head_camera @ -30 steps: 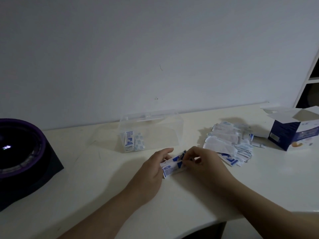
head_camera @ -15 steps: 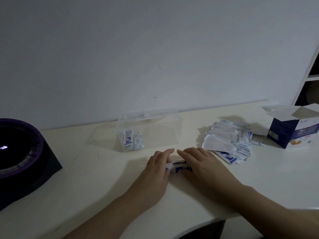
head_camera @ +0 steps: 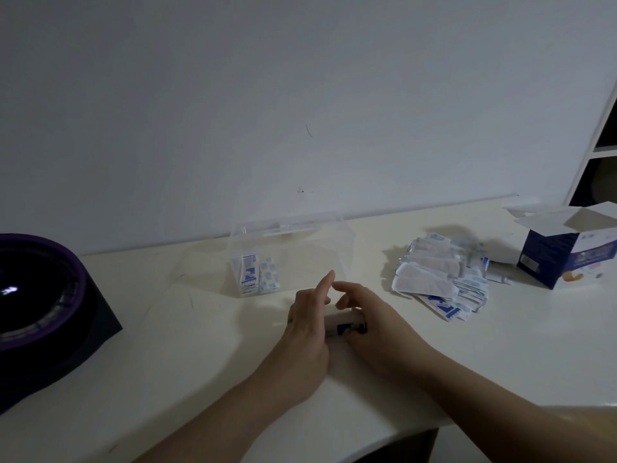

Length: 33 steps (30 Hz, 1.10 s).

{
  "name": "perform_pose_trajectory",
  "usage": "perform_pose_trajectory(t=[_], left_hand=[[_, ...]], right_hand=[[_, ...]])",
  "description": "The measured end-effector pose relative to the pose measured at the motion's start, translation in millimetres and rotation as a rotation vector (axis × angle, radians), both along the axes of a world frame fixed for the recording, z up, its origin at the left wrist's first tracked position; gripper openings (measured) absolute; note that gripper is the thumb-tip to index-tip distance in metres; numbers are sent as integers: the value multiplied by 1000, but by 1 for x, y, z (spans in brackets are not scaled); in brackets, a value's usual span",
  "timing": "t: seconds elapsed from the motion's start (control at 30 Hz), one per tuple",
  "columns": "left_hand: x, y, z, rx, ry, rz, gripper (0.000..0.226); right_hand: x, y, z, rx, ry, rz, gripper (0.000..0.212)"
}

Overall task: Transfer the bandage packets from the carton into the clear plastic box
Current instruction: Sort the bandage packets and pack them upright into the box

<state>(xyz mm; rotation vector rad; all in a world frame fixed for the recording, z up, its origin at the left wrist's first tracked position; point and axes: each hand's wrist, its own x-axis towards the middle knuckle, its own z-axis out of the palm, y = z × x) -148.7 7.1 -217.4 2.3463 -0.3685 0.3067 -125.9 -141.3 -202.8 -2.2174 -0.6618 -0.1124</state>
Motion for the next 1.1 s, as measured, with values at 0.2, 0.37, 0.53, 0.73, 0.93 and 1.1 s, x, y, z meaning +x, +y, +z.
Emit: perform_pose_trajectory(t=[0.2,0.37,0.53,0.73,0.93,1.1], left_hand=[[-10,4,-1,102,-127,-60,98],[-9,2,-5,107,-80,-48,97],[-11,2,-6,145,-68,-65,105],[-3,1,-5,19,9,-12,68],[-10,16,36,179,-247,28,112],[12,32,95,188,-510,90,122]], right_hand=[[-2,-13,3,51,125,-28,77],[-5,-1,7,93,151,17,78],[-4,1,9,10,91,-4,65],[-8,6,48,-633,-138,140,36],[5,23,68,-619,-381,115,24],[18,42,112,-470,-741,39,20]])
